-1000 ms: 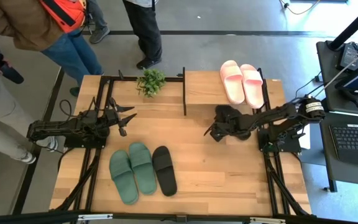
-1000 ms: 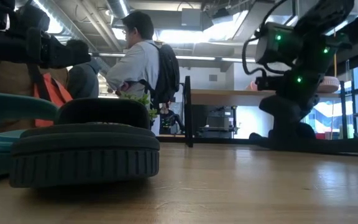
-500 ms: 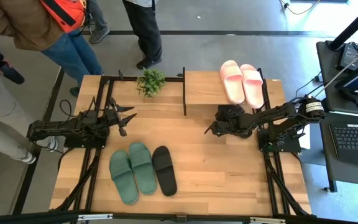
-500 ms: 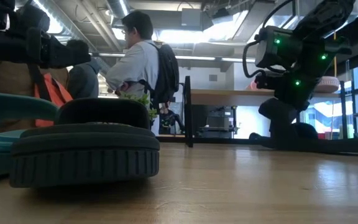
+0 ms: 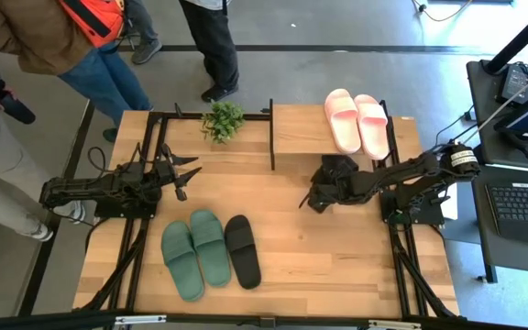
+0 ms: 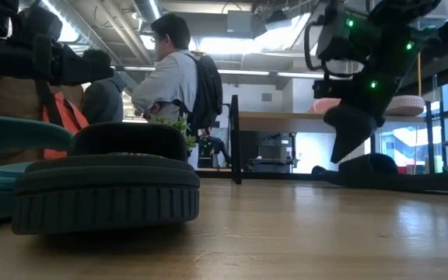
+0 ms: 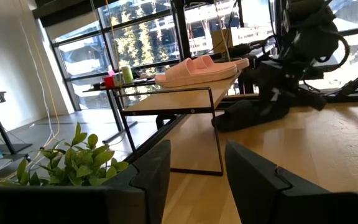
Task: Pick and place slides into the shelf
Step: Put the right black slide under the shelf
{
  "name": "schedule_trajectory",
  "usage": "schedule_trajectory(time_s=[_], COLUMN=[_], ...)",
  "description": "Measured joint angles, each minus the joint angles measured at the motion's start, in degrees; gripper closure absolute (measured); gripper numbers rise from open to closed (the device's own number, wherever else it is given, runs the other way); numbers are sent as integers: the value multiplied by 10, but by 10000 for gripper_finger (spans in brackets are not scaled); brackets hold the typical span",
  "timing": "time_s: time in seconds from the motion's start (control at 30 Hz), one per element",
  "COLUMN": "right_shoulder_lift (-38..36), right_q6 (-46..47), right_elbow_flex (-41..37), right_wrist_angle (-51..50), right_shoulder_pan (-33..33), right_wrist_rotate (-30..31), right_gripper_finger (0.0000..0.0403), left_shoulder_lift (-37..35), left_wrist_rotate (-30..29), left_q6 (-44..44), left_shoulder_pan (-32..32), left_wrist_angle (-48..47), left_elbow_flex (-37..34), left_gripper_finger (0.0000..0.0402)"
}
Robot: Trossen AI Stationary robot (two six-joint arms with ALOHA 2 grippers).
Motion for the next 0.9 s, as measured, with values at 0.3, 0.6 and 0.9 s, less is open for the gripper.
schedule_trajectory(time_s=[0.3,0.6,0.9], right_shoulder_lift=[0,0,0], right_q6=[177,312,414], right_elbow_flex=[84,118,59], right_wrist_angle=[-210,-349,-374], right_shoulder_pan=[47,84,86], right_wrist_rotate=[-68,-87,-98], right_gripper_finger=[265,265,314], left_shoulder_lift=[0,0,0], left_wrist_rotate=[0,0,0], left_q6=[0,-1,-1], left_shoulder_pan=[0,0,0], left_wrist_angle=[0,0,0], left_elbow_flex=[0,0,0], left_gripper_finger=[256,256,256])
